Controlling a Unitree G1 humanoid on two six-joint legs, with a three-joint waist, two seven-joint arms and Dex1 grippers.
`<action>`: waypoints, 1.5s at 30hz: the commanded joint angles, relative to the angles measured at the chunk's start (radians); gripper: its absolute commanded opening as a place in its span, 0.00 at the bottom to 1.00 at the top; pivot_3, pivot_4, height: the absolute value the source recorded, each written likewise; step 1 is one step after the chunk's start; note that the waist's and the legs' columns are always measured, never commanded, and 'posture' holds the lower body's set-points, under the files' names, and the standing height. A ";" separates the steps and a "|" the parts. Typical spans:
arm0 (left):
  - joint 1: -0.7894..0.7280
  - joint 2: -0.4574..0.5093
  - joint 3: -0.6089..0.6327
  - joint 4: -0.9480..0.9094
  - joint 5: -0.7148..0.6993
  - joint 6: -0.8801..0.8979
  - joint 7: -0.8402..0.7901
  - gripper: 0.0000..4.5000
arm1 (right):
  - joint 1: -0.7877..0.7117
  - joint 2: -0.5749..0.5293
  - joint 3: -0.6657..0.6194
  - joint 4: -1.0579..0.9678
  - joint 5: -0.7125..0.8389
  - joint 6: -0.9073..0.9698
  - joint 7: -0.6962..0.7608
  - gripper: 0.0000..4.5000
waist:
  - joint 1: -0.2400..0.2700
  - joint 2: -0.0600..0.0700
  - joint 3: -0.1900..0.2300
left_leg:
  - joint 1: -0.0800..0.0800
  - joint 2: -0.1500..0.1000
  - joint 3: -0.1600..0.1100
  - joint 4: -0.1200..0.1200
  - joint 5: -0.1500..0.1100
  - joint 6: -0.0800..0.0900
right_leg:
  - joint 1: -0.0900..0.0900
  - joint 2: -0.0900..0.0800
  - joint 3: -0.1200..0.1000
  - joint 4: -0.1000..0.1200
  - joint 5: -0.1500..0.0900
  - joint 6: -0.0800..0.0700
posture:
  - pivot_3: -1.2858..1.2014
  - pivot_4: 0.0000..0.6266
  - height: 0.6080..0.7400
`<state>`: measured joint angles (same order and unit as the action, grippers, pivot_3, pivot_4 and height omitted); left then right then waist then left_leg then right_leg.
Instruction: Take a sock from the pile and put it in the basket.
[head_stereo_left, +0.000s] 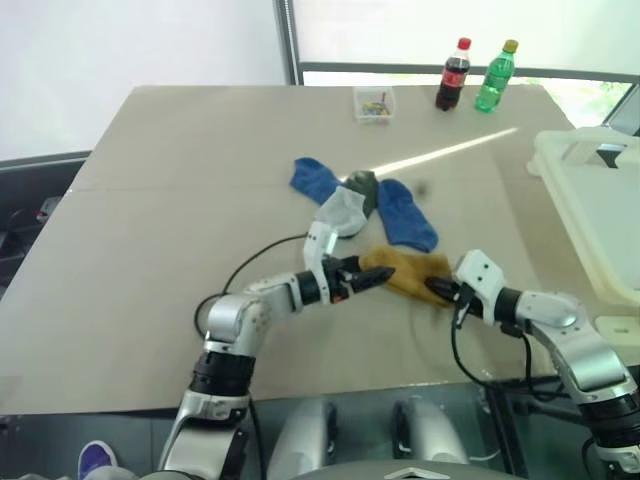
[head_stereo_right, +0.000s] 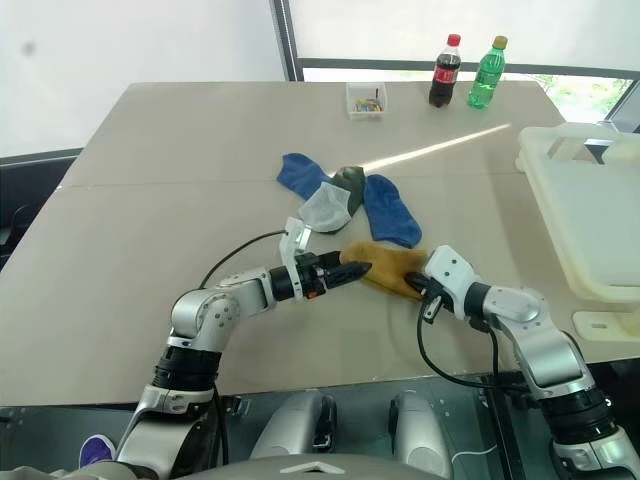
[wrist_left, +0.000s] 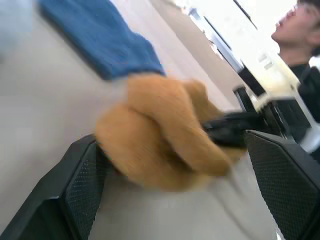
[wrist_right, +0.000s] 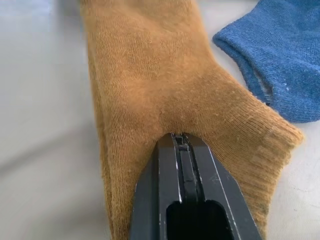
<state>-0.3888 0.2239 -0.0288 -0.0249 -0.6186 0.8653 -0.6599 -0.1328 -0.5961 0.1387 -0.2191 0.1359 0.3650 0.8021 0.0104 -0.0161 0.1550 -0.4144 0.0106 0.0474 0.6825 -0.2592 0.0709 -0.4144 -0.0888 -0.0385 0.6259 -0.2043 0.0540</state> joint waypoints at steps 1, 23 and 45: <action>-0.015 -0.009 0.023 -0.007 -0.026 -0.010 -0.010 0.99 | 0.020 0.002 0.035 0.015 -0.002 0.013 0.016 0.00 | 0.000 0.000 0.000 | 0.000 0.000 0.000 0.000 0.000 0.000 | 0.000 0.000 0.000 0.000 0.000 0.000 | 0.52 0.24 0.94; -0.137 -0.011 0.010 0.055 -0.163 0.097 -0.177 0.99 | 0.028 0.003 0.021 -0.015 0.000 0.025 0.002 0.00 | -0.001 0.000 0.000 | 0.000 0.000 0.000 0.000 0.000 0.000 | 0.000 0.001 0.000 0.000 0.000 0.000 | 0.52 0.24 0.94; -0.230 -0.192 -0.124 0.218 -0.096 0.032 -0.286 0.99 | 0.066 -0.036 -0.045 -0.179 0.029 0.120 -0.032 0.00 | 0.005 -0.001 0.001 | -0.002 -0.001 -0.001 0.000 0.000 0.000 | -0.001 0.001 0.000 -0.001 0.000 0.000 | 0.52 0.24 0.94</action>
<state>-0.6006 0.0484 -0.1468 0.1884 -0.7186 0.9186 -0.9339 -0.0723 -0.6186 0.1104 -0.3560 0.1510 0.4731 0.7737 0.0152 -0.0169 0.1562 -0.4165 0.0096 0.0468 0.6825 -0.2593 0.0712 -0.4150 -0.0875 -0.0385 0.6250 -0.2046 0.0543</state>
